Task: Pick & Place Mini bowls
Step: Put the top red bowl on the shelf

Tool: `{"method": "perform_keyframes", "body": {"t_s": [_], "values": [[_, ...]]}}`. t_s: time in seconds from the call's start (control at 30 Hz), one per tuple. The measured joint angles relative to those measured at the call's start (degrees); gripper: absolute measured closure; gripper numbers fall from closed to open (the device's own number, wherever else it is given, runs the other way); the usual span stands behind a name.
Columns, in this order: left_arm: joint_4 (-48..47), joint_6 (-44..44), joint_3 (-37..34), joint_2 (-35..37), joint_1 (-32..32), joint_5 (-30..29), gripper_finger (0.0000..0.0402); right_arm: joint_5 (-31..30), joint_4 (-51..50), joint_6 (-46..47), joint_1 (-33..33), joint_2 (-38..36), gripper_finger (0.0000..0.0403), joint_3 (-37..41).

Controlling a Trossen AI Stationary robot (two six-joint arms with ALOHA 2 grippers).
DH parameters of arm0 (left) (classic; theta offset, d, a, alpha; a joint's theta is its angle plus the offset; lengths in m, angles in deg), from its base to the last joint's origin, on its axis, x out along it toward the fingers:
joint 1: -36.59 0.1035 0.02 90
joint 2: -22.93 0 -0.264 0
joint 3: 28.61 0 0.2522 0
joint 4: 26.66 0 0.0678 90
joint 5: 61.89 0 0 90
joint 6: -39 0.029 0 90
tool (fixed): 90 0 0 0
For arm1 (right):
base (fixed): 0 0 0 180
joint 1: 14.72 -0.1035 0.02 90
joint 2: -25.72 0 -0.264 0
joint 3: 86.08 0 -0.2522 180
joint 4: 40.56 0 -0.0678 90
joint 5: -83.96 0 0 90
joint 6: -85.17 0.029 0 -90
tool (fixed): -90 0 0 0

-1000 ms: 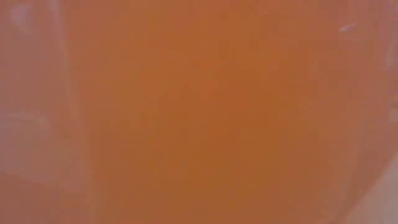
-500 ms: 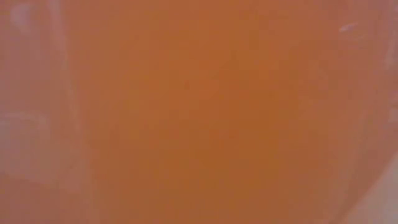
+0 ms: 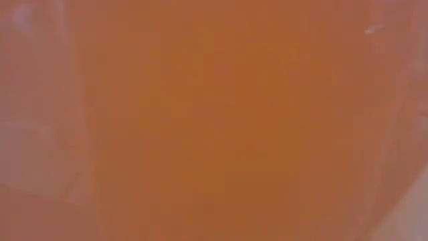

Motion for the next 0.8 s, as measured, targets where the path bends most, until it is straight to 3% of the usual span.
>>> {"method": "perform_keyframes", "body": {"t_s": [0.4,0.67,0.8], "values": [[-21.4,0.7,19.3,4.0,0.0,1.2,0.0401,0.0,0.0,0.0,0.0,0.0,0.0330,0.0],[-22.3,-1.3,32.1,2.8,0.0,1.0,0.0401,0.0,0.0,0.0,0.0,0.0,0.0330,0.0],[-22.1,-5.9,38.0,0.3,0.3,-3.0,0.0401,0.0,0.0,0.0,0.0,0.0,0.0335,0.0]]}}
